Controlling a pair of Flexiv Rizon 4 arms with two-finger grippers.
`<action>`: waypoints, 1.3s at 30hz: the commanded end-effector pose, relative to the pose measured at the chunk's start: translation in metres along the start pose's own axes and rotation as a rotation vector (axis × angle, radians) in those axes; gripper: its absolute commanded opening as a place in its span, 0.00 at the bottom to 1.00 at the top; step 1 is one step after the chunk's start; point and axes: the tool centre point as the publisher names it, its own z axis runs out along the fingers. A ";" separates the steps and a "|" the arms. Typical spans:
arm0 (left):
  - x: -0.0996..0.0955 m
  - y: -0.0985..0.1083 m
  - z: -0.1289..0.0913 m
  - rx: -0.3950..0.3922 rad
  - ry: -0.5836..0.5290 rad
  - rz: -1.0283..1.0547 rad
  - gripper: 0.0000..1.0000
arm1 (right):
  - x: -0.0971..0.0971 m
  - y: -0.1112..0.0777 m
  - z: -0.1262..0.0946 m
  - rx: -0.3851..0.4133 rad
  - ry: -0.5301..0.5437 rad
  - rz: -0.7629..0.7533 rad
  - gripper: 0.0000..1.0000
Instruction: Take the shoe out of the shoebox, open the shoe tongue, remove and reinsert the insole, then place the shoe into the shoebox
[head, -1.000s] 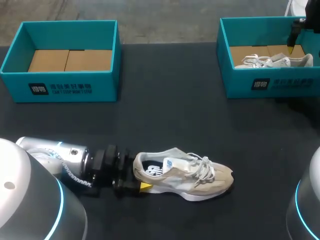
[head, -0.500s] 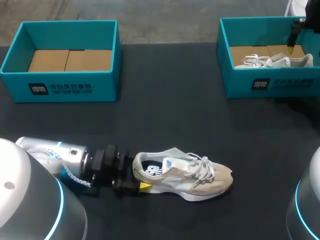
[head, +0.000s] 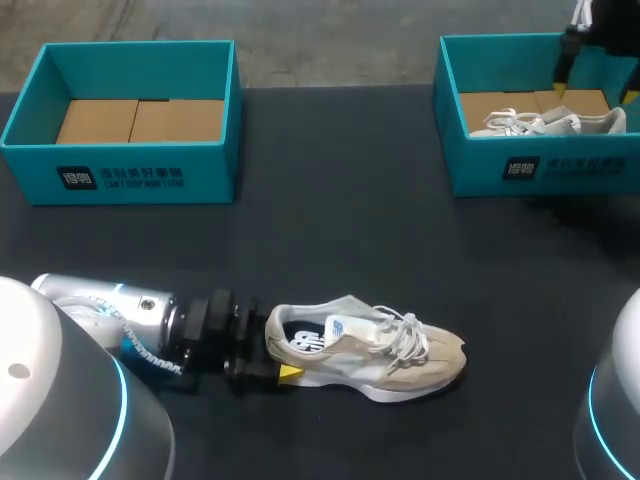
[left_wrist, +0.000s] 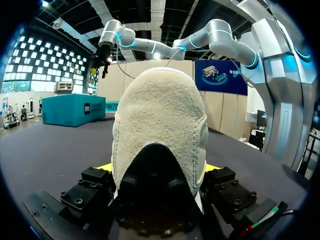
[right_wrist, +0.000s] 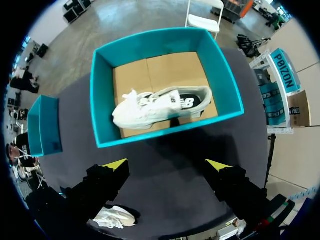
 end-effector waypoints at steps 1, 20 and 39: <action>0.000 0.003 -0.002 -0.002 0.001 -0.001 0.00 | 0.021 -0.024 -0.004 -0.024 -0.025 0.015 1.00; 0.000 0.003 -0.002 -0.002 0.001 -0.001 0.00 | 0.039 -0.050 -0.005 -0.009 0.008 0.044 1.00; 0.000 0.003 -0.002 -0.002 0.001 -0.001 0.00 | 0.097 -0.142 0.015 -0.011 0.009 0.008 1.00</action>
